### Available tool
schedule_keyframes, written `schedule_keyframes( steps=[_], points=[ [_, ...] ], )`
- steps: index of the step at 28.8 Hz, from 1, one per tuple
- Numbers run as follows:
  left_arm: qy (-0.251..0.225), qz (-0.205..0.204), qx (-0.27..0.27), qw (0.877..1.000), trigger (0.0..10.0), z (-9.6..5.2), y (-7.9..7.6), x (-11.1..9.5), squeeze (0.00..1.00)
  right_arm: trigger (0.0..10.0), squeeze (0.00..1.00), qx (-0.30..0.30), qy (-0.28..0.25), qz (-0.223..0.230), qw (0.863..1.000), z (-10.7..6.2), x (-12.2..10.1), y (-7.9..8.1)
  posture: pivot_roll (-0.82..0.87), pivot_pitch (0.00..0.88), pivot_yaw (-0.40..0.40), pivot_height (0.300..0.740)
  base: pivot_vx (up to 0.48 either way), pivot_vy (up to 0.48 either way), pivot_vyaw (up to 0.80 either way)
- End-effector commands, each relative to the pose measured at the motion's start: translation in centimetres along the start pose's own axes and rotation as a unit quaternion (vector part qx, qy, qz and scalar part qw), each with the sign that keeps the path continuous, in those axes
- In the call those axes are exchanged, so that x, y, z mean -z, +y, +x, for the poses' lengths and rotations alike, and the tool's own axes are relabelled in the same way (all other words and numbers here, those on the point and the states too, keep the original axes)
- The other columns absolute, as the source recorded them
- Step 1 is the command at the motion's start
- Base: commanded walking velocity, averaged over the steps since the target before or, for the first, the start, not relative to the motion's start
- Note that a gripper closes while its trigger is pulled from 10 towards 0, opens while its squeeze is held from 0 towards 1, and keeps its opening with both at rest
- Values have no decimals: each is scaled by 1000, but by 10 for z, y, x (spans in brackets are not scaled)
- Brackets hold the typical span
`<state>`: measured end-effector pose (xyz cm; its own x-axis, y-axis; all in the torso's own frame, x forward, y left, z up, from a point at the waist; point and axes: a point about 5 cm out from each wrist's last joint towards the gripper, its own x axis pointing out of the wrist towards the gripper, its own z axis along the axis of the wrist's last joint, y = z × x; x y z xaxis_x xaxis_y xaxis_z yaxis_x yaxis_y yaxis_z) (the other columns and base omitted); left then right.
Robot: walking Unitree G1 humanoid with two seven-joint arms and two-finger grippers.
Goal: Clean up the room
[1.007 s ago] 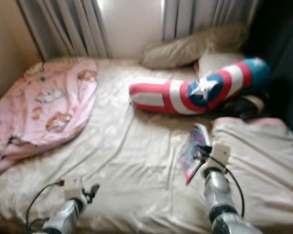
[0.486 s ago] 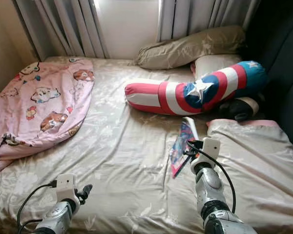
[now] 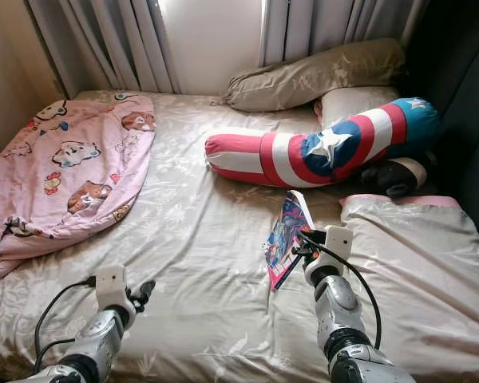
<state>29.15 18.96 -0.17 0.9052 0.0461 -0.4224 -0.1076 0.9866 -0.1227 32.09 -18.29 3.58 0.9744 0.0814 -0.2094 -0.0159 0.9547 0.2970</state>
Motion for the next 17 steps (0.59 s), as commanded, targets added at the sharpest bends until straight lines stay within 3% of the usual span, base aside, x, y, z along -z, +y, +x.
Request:
schedule_keyframes(
  steps=[1,10,17],
  points=[
    [-18,-8,3,1000,10000,2,-2,-8,0,10000,0,-6,-27,-7,1000,4,-12,1,72,0,-10,740,0,0,0],
    [-37,-8,9,999,10000,3,-6,-13,0,10000,0,-7,-7,-16,1000,4,-8,2,72,0,-11,740,0,0,0],
    [-41,-7,8,999,10000,3,-7,-13,0,10000,0,-9,1,-21,1000,4,-5,3,77,0,-17,695,0,0,0]
  ],
)
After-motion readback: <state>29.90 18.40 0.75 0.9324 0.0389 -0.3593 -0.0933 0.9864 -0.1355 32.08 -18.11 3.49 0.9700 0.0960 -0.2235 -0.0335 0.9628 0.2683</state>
